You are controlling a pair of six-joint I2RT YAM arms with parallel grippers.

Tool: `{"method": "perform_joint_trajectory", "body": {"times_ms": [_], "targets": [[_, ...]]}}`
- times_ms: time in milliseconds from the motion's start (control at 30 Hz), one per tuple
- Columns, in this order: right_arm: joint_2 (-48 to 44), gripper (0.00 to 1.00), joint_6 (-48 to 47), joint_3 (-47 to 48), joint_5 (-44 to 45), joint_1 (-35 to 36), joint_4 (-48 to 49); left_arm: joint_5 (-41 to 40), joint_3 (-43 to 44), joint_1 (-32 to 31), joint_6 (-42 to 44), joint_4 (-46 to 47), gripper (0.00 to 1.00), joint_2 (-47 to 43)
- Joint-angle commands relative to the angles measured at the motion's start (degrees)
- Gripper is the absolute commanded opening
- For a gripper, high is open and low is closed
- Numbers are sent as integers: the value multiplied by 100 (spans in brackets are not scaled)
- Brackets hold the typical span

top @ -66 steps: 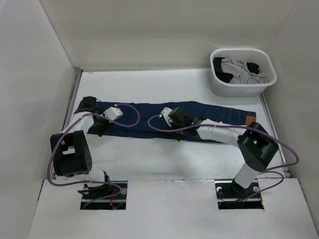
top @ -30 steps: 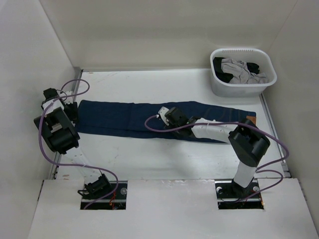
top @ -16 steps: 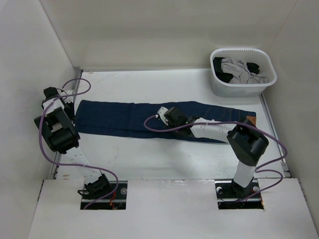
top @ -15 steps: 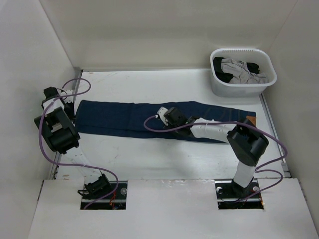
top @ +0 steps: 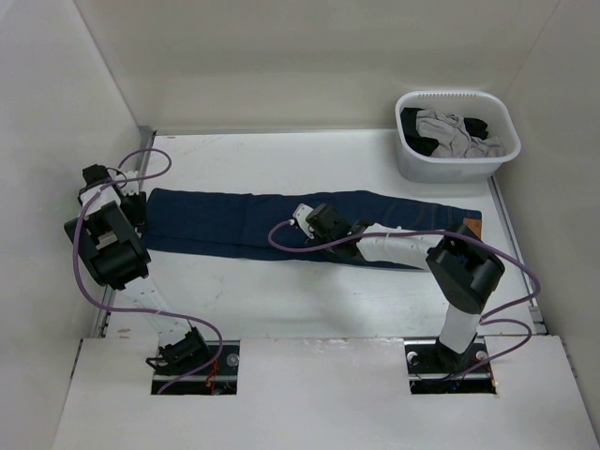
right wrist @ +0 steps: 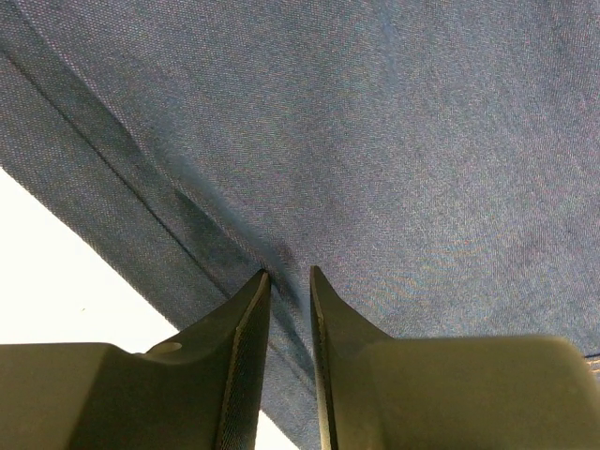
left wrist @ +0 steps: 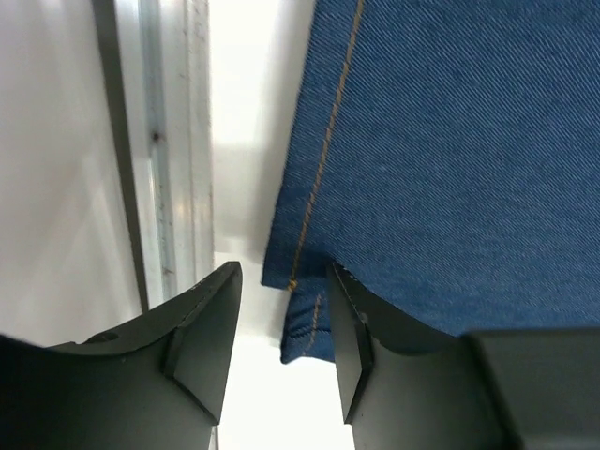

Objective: Fold and stack the trousers
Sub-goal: Fold the trousers

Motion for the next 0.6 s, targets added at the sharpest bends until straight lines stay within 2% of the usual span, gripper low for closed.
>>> {"method": "perform_joint_trajectory", "body": {"times_ms": [0, 300, 333, 400, 467, 567], "targets": [[31, 27, -40, 8, -15, 49, 204, 239, 268, 7, -30, -249, 40, -91], [14, 26, -48, 8, 38, 49, 178, 213, 338, -72, -13, -548, 28, 287], [5, 25, -48, 8, 38, 49, 178, 213, 373, -72, -30, -601, 24, 357], [5, 24, -48, 8, 38, 49, 178, 230, 435, -37, -74, -619, 9, 402], [31, 17, -40, 8, 38, 49, 187, 222, 444, 24, -153, -505, 0, 323], [75, 5, 4, 8, 99, 49, 196, 222, 497, 60, -162, -356, 0, 77]]}}
